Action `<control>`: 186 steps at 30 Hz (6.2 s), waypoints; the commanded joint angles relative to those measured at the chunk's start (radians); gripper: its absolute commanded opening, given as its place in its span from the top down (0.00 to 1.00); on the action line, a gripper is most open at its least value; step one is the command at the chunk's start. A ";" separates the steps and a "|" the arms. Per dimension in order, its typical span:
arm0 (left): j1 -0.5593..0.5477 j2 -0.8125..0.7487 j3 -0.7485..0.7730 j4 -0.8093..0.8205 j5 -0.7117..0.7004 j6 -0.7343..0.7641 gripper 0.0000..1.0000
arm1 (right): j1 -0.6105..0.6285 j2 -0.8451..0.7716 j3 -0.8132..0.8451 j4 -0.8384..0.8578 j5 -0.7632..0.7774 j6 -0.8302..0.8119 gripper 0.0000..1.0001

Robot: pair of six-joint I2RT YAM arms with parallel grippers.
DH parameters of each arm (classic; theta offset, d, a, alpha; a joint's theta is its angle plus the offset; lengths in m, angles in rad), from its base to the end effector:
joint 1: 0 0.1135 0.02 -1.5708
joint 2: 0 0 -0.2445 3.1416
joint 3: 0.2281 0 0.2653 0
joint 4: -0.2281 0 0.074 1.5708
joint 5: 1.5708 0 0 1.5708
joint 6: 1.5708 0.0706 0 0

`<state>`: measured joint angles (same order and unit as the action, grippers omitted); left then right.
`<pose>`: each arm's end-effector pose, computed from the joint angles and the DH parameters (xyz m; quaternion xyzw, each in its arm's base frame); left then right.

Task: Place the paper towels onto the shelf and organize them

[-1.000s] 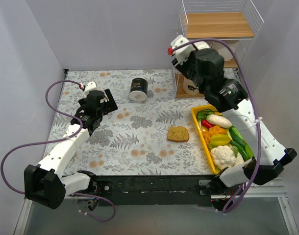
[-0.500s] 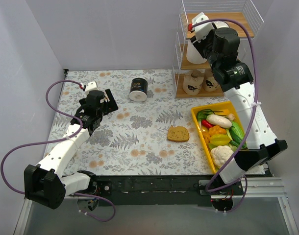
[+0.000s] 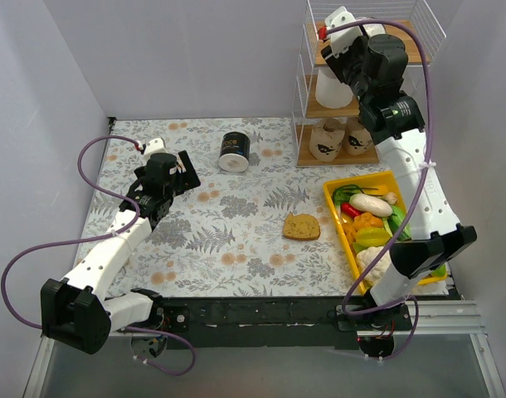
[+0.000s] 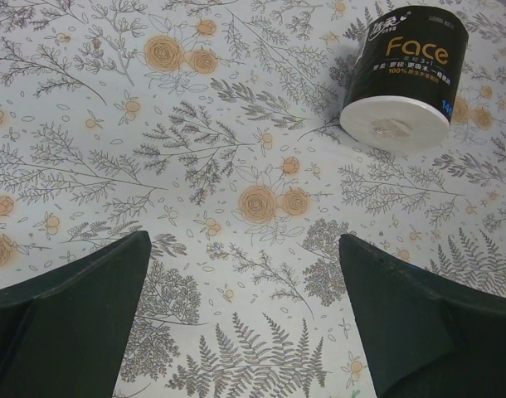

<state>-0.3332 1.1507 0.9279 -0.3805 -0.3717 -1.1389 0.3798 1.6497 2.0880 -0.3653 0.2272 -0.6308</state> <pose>0.2925 -0.0741 0.2588 -0.4201 0.7667 -0.1856 0.4486 0.3683 0.1299 0.5317 -0.2548 0.6321 -0.1677 0.7123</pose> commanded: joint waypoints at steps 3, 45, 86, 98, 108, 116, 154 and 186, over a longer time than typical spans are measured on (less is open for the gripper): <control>-0.001 -0.019 0.000 0.015 0.004 0.002 0.02 | -0.015 0.042 0.087 0.154 -0.019 -0.021 0.53; -0.003 0.000 0.003 0.019 0.004 0.002 0.02 | -0.096 0.151 0.156 0.385 -0.106 0.106 0.14; -0.001 -0.152 -0.041 0.055 -0.107 -0.044 0.02 | 0.283 -0.386 -0.712 0.450 0.187 0.315 0.21; -0.001 -0.281 -0.098 0.114 -0.161 -0.050 0.02 | 0.482 -0.064 -0.728 0.537 0.140 0.108 0.15; -0.001 -0.238 -0.083 0.101 -0.128 -0.047 0.02 | 0.461 0.390 -0.324 0.367 0.095 0.353 0.16; -0.001 -0.233 -0.081 0.104 -0.115 -0.048 0.02 | 0.459 0.555 -0.157 0.298 0.382 0.796 0.13; -0.001 -0.209 -0.078 0.111 -0.072 -0.041 0.02 | 0.427 0.527 -0.471 0.485 0.138 0.924 0.32; -0.001 -0.290 -0.097 0.111 -0.167 -0.058 0.02 | 0.492 0.458 -0.224 0.206 -0.014 0.634 0.27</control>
<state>-0.3336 0.8841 0.8394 -0.2821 -0.5007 -1.1942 0.8700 2.0617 1.8061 -0.1234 0.2588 0.0822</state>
